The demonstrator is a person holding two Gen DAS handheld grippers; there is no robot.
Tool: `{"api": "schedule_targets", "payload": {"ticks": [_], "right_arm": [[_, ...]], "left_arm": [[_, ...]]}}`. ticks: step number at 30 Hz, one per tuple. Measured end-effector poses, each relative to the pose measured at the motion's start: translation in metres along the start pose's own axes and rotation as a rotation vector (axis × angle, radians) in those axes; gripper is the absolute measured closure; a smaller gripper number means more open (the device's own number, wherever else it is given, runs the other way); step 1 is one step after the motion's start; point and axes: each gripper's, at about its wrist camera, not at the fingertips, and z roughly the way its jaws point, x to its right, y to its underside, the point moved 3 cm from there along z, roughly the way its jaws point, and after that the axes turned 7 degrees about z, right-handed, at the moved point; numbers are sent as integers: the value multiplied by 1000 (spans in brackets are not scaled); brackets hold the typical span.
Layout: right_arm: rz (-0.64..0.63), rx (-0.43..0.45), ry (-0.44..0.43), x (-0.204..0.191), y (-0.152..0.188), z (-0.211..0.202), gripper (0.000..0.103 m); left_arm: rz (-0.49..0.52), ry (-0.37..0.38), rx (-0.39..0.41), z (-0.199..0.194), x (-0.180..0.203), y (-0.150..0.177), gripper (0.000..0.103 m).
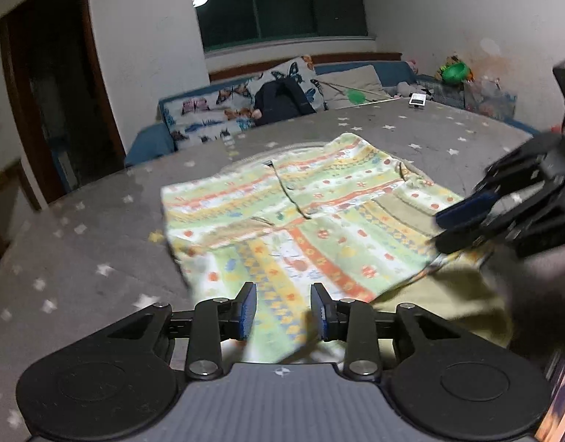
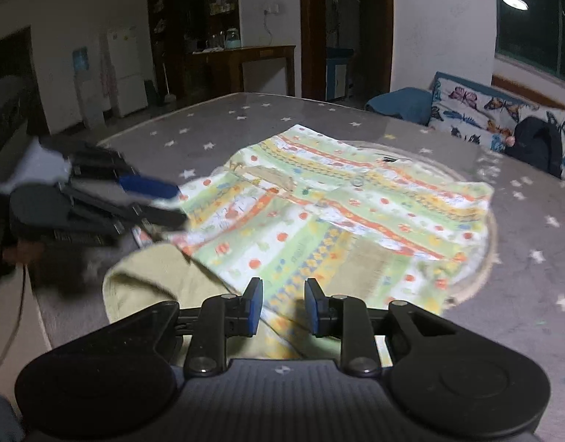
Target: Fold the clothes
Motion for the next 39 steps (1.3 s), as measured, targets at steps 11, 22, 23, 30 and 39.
{"api": "schedule_targets", "payload": {"ticks": [11, 22, 23, 30, 39], "right_arm": [[-298, -104, -44, -27, 51, -40, 64], [-383, -11, -88, -56, 37, -21, 77], [-366, -12, -94, -55, 34, -20, 91], [-200, 64, -137, -39, 1, -35, 96], [-137, 97, -159, -26, -21, -40, 96]], "left_arm": [[176, 32, -7, -27, 12, 25, 68], [286, 60, 28, -30, 34, 34, 59], [297, 61, 35, -31, 35, 34, 58], [378, 79, 105, -31, 48, 31, 47], [376, 79, 155, 0, 61, 11, 44]]}}
